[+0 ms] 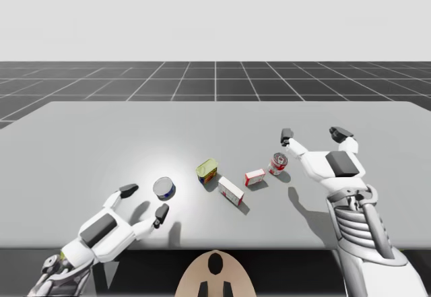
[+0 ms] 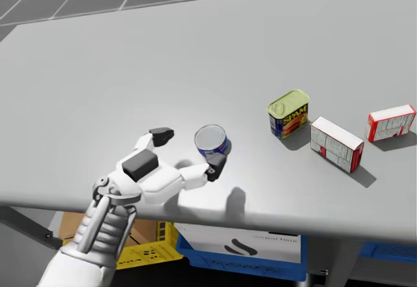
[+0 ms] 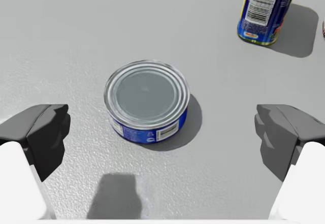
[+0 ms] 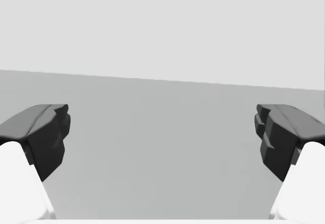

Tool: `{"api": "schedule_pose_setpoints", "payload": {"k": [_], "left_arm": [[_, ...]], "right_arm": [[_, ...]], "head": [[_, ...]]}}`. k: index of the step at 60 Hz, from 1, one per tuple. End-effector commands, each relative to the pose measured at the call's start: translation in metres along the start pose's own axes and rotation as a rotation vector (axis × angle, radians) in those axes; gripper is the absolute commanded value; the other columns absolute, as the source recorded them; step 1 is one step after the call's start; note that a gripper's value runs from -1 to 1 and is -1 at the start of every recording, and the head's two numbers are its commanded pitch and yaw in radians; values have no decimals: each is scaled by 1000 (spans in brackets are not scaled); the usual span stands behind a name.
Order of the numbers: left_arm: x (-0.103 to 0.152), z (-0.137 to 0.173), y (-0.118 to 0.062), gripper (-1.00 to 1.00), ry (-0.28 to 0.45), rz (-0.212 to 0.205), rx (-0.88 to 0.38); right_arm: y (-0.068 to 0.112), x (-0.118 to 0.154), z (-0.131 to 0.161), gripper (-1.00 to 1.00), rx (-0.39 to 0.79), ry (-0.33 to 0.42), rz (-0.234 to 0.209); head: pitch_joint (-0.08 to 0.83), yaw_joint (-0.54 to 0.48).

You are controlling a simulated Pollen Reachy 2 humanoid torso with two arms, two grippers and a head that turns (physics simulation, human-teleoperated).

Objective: Lift the tuna fish can off the table.

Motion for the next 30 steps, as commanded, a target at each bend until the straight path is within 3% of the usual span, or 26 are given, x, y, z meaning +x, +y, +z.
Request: {"api": "schedule_pose_setpoints", "payload": {"k": [1, 13, 30], "left_arm": [[-14, -23, 3, -1000, 49, 19, 24], [-16, -49, 9, -1000, 86, 45, 50], [-15, -72, 7, -1000, 113, 41, 74]], "right_arm": [[0, 1, 1, -1000, -1, -4, 1], [-1, 3, 3, -1000, -5, -9, 0], [-3, 6, 4, -1000, -5, -20, 2]], "head": [[723, 302], [726, 301], [727, 297]]}}
